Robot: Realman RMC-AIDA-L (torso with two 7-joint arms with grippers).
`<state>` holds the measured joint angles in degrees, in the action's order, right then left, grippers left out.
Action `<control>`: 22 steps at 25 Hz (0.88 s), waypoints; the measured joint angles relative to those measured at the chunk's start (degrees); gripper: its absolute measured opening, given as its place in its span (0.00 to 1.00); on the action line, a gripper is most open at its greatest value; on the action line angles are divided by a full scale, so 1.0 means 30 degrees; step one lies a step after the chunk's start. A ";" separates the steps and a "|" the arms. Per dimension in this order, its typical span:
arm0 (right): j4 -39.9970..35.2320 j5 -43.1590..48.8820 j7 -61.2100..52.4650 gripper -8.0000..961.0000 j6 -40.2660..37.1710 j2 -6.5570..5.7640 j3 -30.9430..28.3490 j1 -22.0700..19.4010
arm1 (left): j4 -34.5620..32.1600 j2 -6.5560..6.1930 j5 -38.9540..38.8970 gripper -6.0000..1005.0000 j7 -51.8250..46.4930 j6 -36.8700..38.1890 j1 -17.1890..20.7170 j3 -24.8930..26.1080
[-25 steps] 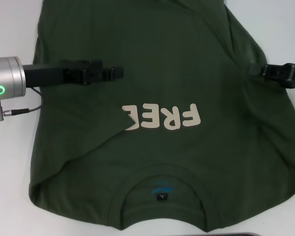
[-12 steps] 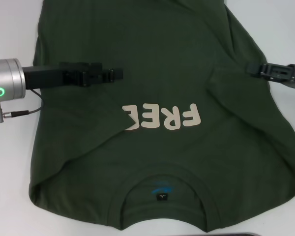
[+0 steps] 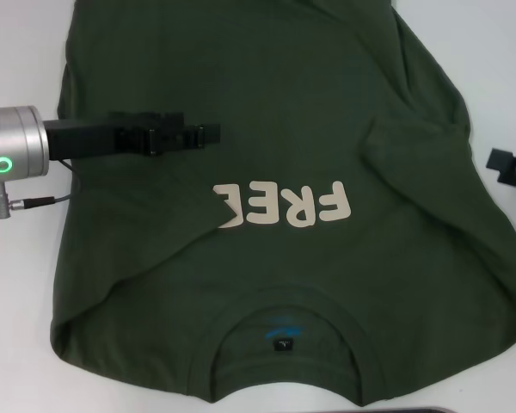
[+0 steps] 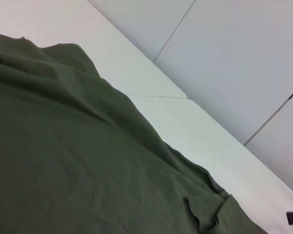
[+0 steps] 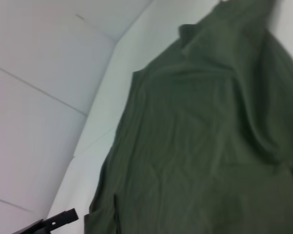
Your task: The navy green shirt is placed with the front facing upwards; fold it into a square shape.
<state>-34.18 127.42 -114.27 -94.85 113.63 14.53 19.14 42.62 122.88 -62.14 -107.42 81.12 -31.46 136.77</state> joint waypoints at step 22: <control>0.0830 0.0382 -0.0359 0.85 0.0604 0.0235 0.0152 -0.1457 | 0.0002 0.0051 0.0000 0.88 0.0037 -0.0016 -0.0001 -0.0093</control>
<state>-31.69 128.56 -115.34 -93.04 114.33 14.98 14.77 42.63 123.03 -62.14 -107.31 81.07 -31.46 136.49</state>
